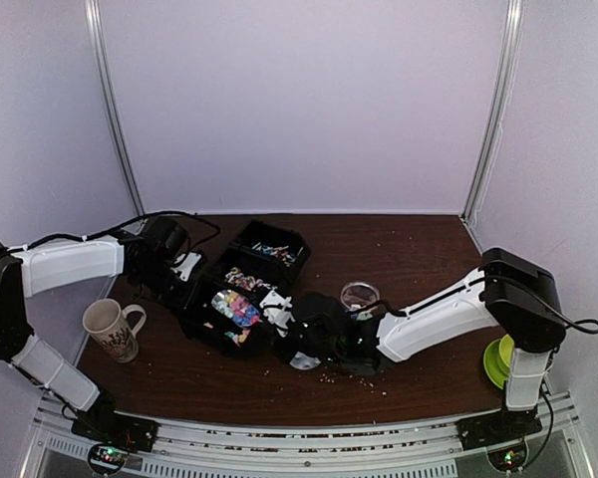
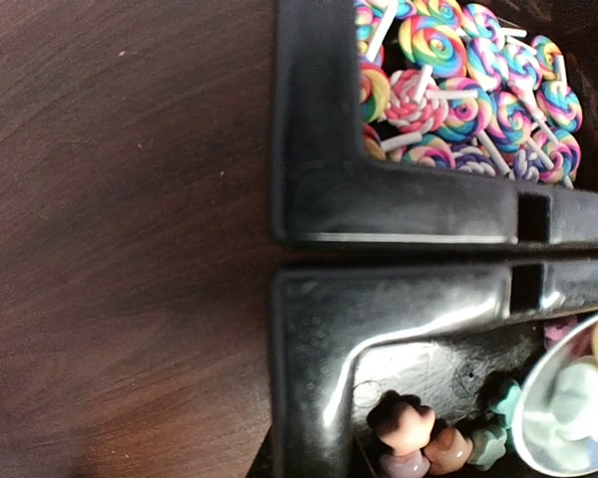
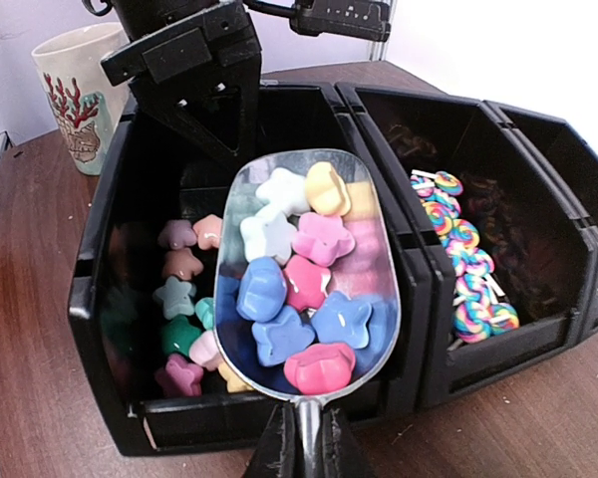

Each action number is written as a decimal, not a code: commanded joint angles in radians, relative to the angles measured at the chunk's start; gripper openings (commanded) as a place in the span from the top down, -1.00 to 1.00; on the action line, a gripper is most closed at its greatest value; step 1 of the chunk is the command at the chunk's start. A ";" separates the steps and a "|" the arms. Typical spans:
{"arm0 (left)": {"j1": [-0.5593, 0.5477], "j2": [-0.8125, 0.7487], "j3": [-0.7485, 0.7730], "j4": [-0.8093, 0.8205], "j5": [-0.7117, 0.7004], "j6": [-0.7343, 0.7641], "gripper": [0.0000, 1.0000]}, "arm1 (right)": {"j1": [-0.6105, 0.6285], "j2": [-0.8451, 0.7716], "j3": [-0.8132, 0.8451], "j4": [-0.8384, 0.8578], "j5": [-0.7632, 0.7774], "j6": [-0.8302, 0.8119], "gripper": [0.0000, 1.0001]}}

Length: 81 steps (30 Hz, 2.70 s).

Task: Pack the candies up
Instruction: Place the plate at the center of the board, then place the fake candies in the packing box.

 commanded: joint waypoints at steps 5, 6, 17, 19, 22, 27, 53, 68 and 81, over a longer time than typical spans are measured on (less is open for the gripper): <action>0.016 -0.017 0.069 0.125 0.011 -0.002 1.00 | -0.019 -0.084 -0.010 -0.031 -0.026 -0.033 1.00; 0.016 -0.015 0.066 0.127 0.010 -0.002 1.00 | -0.019 -0.092 -0.011 -0.033 -0.023 -0.033 1.00; 0.016 0.019 0.047 0.176 0.031 -0.009 1.00 | -0.045 -0.270 -0.102 -0.059 0.034 -0.007 1.00; 0.016 0.027 0.043 0.183 0.031 -0.010 1.00 | -0.055 -0.314 -0.121 -0.081 0.053 -0.002 1.00; 0.016 0.036 0.035 0.202 0.027 -0.016 1.00 | -0.073 -0.384 -0.151 -0.128 0.080 0.007 1.00; 0.015 0.060 0.021 0.220 -0.002 -0.025 1.00 | -0.105 -0.510 -0.198 -0.241 0.132 0.021 1.00; 0.002 0.014 0.014 0.169 -0.019 -0.086 -0.38 | -0.138 -0.901 -0.336 -0.645 0.266 0.199 1.00; -0.008 -0.149 0.216 -0.046 -0.040 -0.198 -0.96 | -0.136 -0.896 -0.284 -0.936 0.268 0.394 1.00; -0.024 -0.186 0.407 -0.152 0.048 -0.321 -0.96 | -0.135 -0.836 -0.172 -1.163 0.236 0.451 1.00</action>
